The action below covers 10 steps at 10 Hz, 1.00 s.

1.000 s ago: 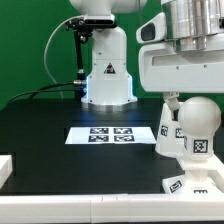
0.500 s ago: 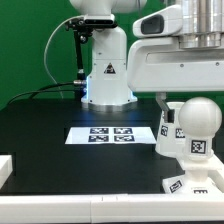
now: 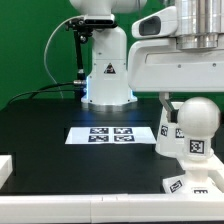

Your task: Assemble lamp

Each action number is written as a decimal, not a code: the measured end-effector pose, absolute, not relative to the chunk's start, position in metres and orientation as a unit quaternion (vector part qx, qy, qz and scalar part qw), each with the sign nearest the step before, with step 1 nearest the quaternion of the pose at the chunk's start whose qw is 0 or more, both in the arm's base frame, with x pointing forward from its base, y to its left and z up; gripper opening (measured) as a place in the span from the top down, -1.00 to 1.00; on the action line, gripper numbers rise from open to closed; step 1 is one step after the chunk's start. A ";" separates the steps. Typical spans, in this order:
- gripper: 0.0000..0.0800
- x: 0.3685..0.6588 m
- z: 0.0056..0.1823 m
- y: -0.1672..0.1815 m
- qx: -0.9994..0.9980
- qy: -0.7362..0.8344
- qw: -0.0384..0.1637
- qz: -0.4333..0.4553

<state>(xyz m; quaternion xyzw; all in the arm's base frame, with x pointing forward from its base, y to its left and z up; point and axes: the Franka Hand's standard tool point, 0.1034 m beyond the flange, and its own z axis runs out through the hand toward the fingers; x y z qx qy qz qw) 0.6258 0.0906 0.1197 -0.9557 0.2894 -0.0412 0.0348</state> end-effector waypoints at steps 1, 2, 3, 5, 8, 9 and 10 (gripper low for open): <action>-0.44 0.626 0.120 0.090 -0.935 0.351 0.036 -0.038; -0.44 0.624 0.119 0.091 -0.906 0.422 0.037 -0.031; -0.44 0.623 0.119 0.091 -0.873 0.486 0.041 -0.025; -0.44 0.623 0.119 0.092 -0.780 0.623 0.053 -0.011; -0.46 0.622 0.118 0.098 -0.668 0.739 0.082 0.013; -0.46 0.622 0.117 0.098 -0.678 0.730 0.082 0.012; -0.70 0.622 0.117 0.098 -0.684 0.725 0.081 0.012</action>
Offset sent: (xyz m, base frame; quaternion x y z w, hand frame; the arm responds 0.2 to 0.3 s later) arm -0.0012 -0.0010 0.0054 -0.0228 0.0109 0.4249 0.9049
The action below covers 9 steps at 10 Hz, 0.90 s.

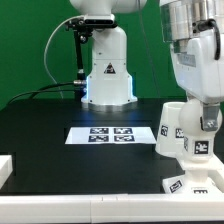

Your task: Assemble lamp

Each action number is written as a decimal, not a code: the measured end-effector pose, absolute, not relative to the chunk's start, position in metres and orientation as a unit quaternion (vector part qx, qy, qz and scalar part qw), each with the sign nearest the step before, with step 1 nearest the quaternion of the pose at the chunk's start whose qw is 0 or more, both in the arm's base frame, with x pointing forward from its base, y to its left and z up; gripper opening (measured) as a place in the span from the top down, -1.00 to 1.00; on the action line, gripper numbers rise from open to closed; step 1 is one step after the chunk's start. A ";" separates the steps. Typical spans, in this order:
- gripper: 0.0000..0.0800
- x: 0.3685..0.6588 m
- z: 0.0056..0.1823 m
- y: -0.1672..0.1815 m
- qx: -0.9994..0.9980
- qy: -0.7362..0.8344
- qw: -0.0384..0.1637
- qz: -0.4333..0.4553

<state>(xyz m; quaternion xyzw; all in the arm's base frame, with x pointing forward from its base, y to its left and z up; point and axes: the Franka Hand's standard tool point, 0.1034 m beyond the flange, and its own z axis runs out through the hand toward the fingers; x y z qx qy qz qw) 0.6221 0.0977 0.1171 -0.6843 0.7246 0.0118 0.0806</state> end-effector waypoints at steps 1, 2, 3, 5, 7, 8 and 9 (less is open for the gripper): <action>-0.70 0.622 0.118 0.095 -0.754 0.652 0.075 0.010; -0.74 0.622 0.119 0.094 -0.816 0.573 0.073 0.007; -0.74 0.619 0.119 0.098 -0.854 0.515 0.069 0.014; -0.75 0.619 0.119 0.098 -0.886 0.459 0.070 0.007; -0.75 0.619 0.118 0.097 -0.908 0.414 0.070 0.003; -0.75 0.620 0.119 0.097 -0.921 0.384 0.066 0.000; -0.75 0.622 0.121 0.097 -0.962 0.271 0.037 -0.016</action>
Offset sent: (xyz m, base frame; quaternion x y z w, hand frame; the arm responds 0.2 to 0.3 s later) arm -0.0200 0.0158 -0.0005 0.0029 -0.0015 -0.1942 0.9810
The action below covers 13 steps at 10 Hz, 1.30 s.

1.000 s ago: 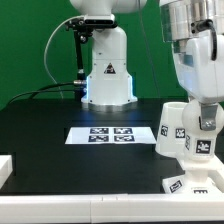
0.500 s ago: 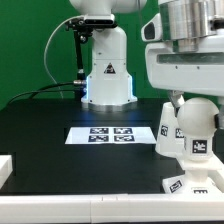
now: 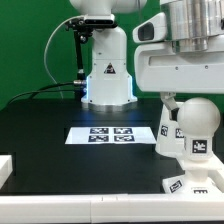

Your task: Assemble lamp

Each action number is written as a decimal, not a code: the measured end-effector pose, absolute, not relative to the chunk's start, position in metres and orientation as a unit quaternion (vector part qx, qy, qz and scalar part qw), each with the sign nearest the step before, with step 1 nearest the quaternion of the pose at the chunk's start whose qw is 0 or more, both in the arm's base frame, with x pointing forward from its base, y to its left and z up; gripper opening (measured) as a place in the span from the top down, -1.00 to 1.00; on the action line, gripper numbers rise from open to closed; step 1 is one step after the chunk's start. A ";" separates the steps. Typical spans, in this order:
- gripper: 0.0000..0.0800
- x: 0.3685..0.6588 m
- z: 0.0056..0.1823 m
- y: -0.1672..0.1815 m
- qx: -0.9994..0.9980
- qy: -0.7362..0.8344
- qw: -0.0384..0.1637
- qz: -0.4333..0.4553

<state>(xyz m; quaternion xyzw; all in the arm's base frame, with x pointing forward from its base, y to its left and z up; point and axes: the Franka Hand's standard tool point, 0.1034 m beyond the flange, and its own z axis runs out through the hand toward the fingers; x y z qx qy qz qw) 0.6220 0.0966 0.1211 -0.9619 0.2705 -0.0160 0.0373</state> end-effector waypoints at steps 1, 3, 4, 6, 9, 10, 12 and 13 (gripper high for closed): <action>-0.75 0.624 0.121 0.098 -0.985 0.170 0.027 -0.027; -0.72 0.624 0.121 0.097 -0.989 0.142 0.026 -0.031; -0.72 0.624 0.121 0.097 -0.989 0.145 0.026 -0.031; -0.43 0.624 0.121 0.097 -0.986 0.160 0.027 -0.031; -0.44 0.625 0.120 0.097 -0.951 0.305 0.032 -0.029; -0.44 0.624 0.120 0.096 -0.925 0.378 0.034 -0.026; -0.44 0.623 0.119 0.097 -0.850 0.525 0.042 -0.016; -0.44 0.623 0.119 0.099 -0.797 0.602 0.056 -0.011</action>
Offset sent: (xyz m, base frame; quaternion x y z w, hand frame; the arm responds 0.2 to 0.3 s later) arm 0.0000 0.0000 0.0000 0.0000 0.0000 0.0000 1.0000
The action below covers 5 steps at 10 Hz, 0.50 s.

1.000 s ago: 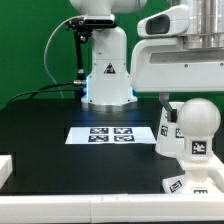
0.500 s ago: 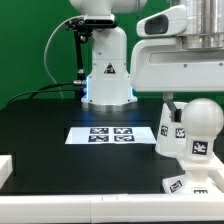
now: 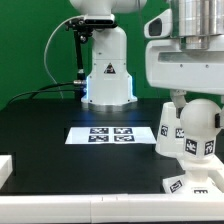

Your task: Assemble lamp

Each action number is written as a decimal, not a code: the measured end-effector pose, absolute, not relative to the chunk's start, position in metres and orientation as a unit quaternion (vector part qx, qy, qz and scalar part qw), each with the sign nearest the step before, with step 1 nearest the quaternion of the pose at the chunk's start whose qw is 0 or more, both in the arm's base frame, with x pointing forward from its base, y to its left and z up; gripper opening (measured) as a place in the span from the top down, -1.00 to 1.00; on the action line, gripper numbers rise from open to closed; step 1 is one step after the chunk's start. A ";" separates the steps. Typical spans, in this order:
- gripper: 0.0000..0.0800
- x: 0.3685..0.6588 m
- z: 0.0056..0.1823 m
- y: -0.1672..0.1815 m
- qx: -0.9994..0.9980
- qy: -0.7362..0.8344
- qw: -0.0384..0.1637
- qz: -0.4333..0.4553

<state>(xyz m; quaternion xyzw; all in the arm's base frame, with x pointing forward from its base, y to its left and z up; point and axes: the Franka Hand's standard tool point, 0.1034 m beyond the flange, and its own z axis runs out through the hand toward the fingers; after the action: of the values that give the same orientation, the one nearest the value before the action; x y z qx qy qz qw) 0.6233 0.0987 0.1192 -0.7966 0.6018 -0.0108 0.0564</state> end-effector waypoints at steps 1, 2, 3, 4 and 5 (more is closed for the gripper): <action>-0.44 0.622 0.119 0.098 -0.747 0.661 0.076 -0.005; -0.44 0.622 0.119 0.098 -0.733 0.675 0.082 -0.002; -0.44 0.622 0.118 0.099 -0.736 0.672 0.082 -0.002; -0.69 0.622 0.118 0.099 -0.747 0.659 0.082 -0.003; -0.69 0.621 0.118 0.098 -0.769 0.634 0.077 -0.007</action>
Offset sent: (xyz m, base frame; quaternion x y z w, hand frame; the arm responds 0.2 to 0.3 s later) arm 0.0000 0.0000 0.0000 0.0000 0.0000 -0.0650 0.9979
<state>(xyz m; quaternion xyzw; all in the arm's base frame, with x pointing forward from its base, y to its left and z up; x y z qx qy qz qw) 0.6212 0.0982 0.1175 -0.7692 0.6344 -0.0068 0.0770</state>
